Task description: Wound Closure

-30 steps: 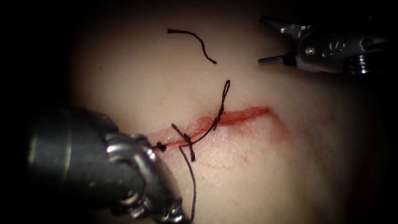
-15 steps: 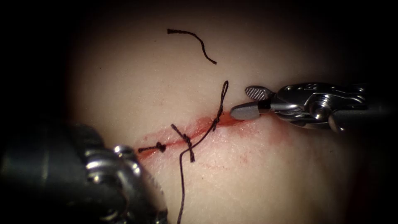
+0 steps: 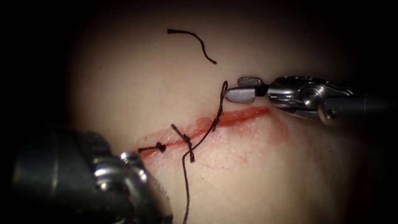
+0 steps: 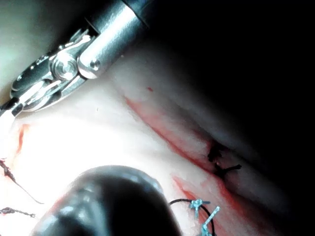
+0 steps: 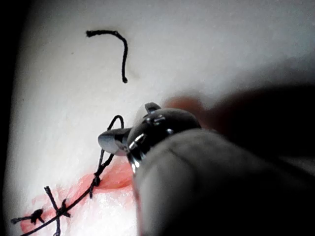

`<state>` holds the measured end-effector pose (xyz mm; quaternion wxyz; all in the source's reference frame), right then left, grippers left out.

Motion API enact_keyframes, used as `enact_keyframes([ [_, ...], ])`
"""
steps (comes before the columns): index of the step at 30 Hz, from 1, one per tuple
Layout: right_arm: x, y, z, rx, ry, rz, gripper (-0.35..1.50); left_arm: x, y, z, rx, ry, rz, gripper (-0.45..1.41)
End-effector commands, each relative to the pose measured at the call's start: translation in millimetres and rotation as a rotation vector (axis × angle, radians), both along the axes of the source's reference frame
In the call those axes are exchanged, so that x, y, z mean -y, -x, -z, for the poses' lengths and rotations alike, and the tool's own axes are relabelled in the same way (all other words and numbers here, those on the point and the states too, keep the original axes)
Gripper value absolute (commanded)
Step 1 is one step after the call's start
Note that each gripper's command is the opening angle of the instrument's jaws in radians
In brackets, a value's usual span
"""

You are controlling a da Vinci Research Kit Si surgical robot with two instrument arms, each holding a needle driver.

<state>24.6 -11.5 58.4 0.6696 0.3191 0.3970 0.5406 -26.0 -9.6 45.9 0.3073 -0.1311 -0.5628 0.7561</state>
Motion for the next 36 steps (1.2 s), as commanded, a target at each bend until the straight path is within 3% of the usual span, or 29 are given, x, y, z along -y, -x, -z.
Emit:
enact_keyframes([
  [1, 0.1, -1.3, -0.5, 0.000, 0.005, 0.000, 0.91, 0.1, 0.4, -0.5, -0.001, 0.000, -0.001, -0.45],
  [3, 0.3, -1.6, -0.5, 0.002, 0.007, -0.003, 0.98, 0.2, 0.5, -0.4, -0.001, 0.000, -0.001, -0.45],
  [12, 0.5, -0.6, -0.2, -0.004, 0.004, 0.008, 0.93, 0.2, 0.6, -0.2, 0.001, -0.004, -0.002, -0.45],
  [19, 1.1, -1.3, -1.0, 0.000, 0.015, 0.008, 0.83, 0.2, 0.6, -0.1, 0.001, -0.005, -0.001, -0.45],
  [27, 1.7, -3.1, -1.5, 0.005, -0.020, -0.019, 0.84, 0.3, 0.8, 0.0, 0.000, -0.005, 0.000, -0.45],
  [30, 1.8, -4.0, -1.3, 0.009, -0.040, -0.034, 0.76, 0.3, 0.8, 0.0, 0.000, -0.005, 0.000, -0.45],
  [32, 1.9, -4.4, -1.3, 0.010, -0.050, -0.041, 0.54, 0.3, 0.8, 0.0, 0.000, -0.005, 0.000, -0.45],
  [34, 2.0, -4.8, -1.4, 0.006, -0.070, -0.041, 0.47, 0.3, 0.8, 0.0, 0.000, -0.005, 0.000, -0.45],
  [36, 2.0, -5.1, -1.3, 0.005, -0.077, -0.041, 0.66, 0.3, 0.8, 0.0, 0.000, -0.005, 0.000, -0.45],
])
